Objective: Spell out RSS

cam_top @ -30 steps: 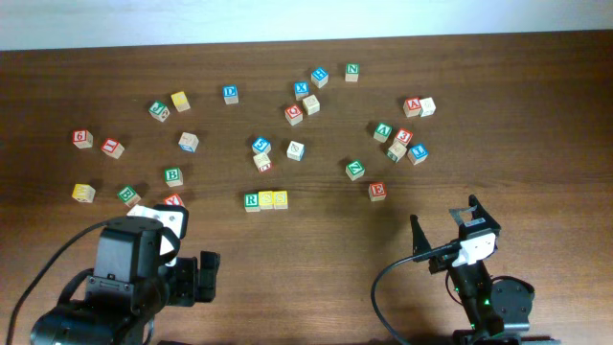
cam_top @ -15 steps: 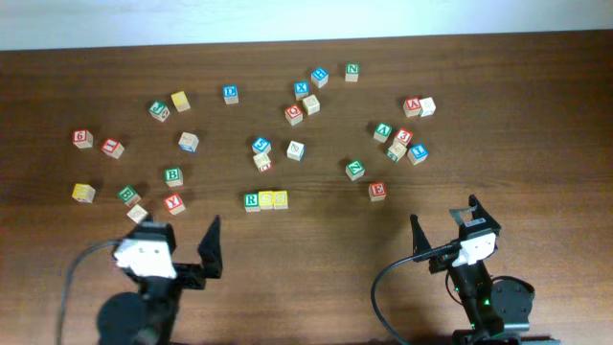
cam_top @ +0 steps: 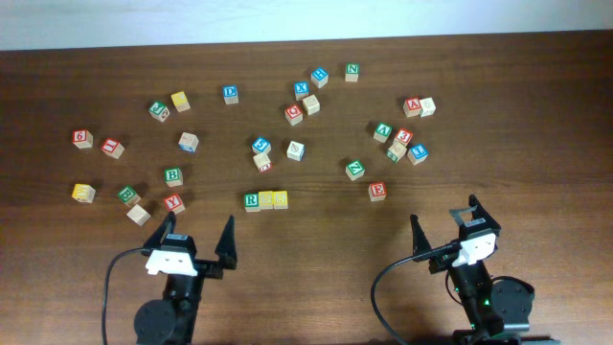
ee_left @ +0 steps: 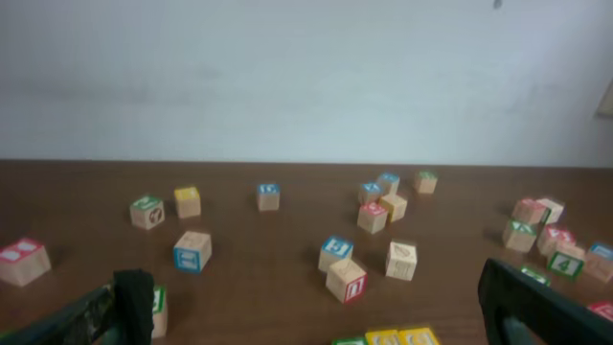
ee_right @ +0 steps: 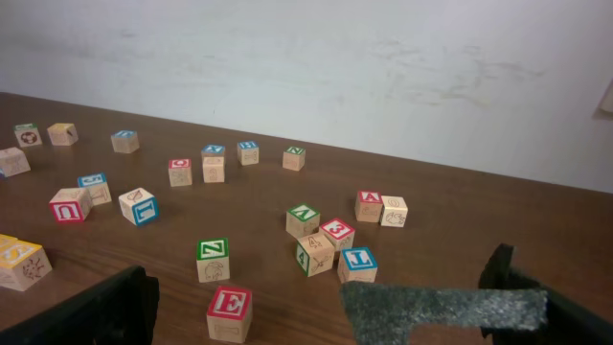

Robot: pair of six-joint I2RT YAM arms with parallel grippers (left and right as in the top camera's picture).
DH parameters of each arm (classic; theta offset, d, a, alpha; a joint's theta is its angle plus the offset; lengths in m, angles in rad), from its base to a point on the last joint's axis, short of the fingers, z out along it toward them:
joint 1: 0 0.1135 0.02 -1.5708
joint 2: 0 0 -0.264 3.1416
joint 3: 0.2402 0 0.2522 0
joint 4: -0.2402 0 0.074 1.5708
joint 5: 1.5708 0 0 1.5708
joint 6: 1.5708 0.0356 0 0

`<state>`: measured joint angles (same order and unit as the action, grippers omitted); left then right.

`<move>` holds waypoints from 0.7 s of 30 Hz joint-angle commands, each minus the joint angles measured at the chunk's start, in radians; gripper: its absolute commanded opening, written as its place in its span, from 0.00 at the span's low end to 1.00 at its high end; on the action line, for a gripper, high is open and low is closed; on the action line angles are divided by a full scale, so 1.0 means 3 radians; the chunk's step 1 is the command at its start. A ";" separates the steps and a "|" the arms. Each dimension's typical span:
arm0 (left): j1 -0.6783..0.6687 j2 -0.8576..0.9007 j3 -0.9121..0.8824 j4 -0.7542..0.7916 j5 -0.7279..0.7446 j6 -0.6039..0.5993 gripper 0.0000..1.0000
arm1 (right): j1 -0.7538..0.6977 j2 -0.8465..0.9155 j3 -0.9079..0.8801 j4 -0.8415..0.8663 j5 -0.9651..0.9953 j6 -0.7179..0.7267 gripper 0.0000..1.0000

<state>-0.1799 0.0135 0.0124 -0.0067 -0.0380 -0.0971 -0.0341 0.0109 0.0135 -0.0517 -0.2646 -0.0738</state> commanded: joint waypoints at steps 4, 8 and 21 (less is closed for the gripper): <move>0.0020 -0.0032 -0.0011 -0.0249 -0.0066 0.0131 0.99 | -0.0019 -0.0024 -0.0027 0.0000 -0.0043 0.0039 0.98; 0.0020 -0.0029 -0.0011 -0.0245 -0.0061 0.0130 0.99 | -0.0019 -0.0024 -0.0027 -0.0001 -0.0043 0.0039 0.98; 0.0020 -0.0028 -0.0011 -0.0247 -0.0062 0.0130 0.99 | -0.0019 -0.0024 -0.0027 -0.0001 -0.0043 0.0039 0.98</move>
<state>-0.1799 0.0128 0.0109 -0.0753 -0.0456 -0.0708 -0.0341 0.0113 0.0135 -0.0517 -0.2646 -0.0738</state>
